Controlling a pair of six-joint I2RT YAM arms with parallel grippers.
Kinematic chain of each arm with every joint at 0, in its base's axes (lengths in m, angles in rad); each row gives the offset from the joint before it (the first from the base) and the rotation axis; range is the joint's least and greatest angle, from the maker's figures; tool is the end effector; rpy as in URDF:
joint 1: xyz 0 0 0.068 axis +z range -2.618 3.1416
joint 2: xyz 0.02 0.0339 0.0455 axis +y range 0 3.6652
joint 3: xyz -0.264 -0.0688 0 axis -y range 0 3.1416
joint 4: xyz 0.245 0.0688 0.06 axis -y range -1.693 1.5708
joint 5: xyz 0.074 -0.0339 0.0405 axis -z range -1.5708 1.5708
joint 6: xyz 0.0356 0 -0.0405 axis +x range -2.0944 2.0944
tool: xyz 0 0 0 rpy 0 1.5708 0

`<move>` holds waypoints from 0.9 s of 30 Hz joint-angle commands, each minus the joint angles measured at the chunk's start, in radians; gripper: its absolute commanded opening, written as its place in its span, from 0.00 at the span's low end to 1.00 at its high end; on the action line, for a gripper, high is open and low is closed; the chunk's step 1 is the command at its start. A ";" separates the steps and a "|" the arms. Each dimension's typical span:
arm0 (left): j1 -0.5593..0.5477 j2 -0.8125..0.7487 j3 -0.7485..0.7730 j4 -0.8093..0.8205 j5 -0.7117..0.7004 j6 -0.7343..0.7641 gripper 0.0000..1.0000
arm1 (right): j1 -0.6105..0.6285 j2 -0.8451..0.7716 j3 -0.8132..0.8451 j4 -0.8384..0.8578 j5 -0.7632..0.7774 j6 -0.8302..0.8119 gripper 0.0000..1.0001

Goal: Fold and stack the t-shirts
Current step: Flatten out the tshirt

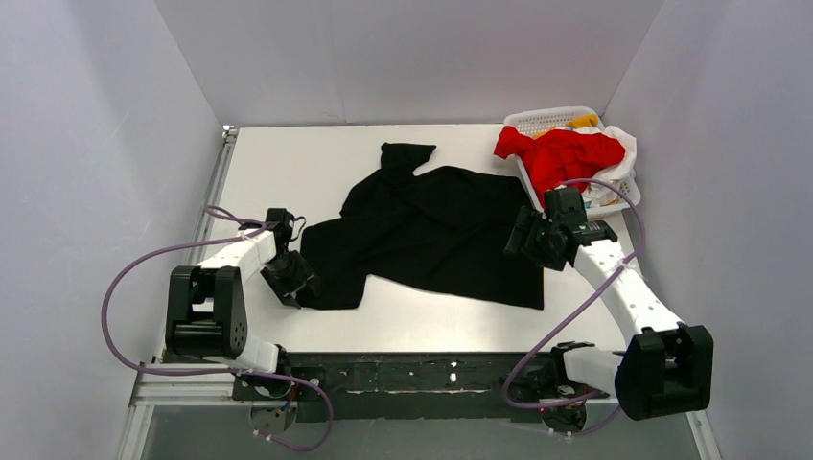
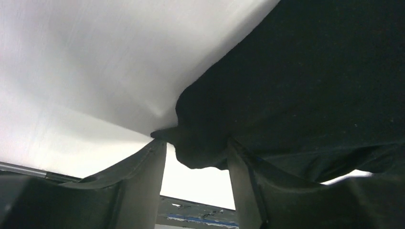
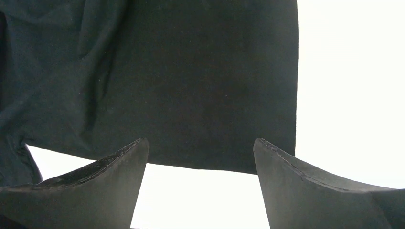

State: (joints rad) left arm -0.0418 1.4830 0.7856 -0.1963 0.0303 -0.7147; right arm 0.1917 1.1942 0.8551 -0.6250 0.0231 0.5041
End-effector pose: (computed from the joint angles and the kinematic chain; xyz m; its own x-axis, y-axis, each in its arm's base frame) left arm 0.2915 -0.0133 0.1797 -0.6280 -0.6294 -0.4577 -0.4645 0.7750 -0.4285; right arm 0.2322 0.0442 0.2441 -0.7919 0.3382 -0.5084 0.2341 0.9371 0.2588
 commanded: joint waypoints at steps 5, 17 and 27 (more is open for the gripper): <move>-0.013 0.090 -0.012 -0.067 0.005 0.022 0.17 | -0.001 -0.070 -0.062 0.014 0.033 0.118 0.90; -0.015 0.065 -0.020 -0.081 0.030 -0.032 0.00 | -0.017 -0.105 -0.212 -0.083 0.134 0.281 0.93; -0.020 0.003 -0.060 -0.097 -0.015 -0.045 0.00 | -0.024 0.092 -0.207 -0.011 0.109 0.325 0.78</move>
State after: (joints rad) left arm -0.0498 1.4899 0.7765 -0.1917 0.0376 -0.7410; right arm 0.1719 1.2411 0.6376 -0.6708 0.1360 0.7807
